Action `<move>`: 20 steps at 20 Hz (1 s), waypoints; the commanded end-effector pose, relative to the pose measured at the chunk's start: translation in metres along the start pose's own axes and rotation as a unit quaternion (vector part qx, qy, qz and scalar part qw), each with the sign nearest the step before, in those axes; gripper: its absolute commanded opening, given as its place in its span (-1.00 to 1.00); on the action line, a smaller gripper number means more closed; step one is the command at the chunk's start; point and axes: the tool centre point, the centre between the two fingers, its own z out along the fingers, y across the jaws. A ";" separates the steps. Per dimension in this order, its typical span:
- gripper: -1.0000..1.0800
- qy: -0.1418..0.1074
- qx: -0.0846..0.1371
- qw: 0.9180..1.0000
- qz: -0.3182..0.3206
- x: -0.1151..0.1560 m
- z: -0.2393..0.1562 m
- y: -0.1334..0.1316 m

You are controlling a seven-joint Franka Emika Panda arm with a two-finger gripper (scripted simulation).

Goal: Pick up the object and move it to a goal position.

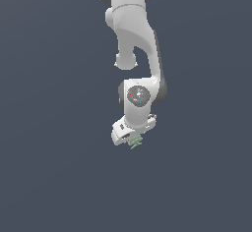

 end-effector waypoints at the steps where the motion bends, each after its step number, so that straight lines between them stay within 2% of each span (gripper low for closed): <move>1: 0.92 0.001 0.000 1.000 0.000 0.001 0.007 0.000; 4: 0.92 0.001 0.000 1.000 0.000 0.001 0.008 0.001; 5: -1.00 0.001 0.000 1.000 0.000 0.001 0.008 0.001; 20: -1.00 0.001 0.000 1.000 0.000 0.008 0.004 -0.003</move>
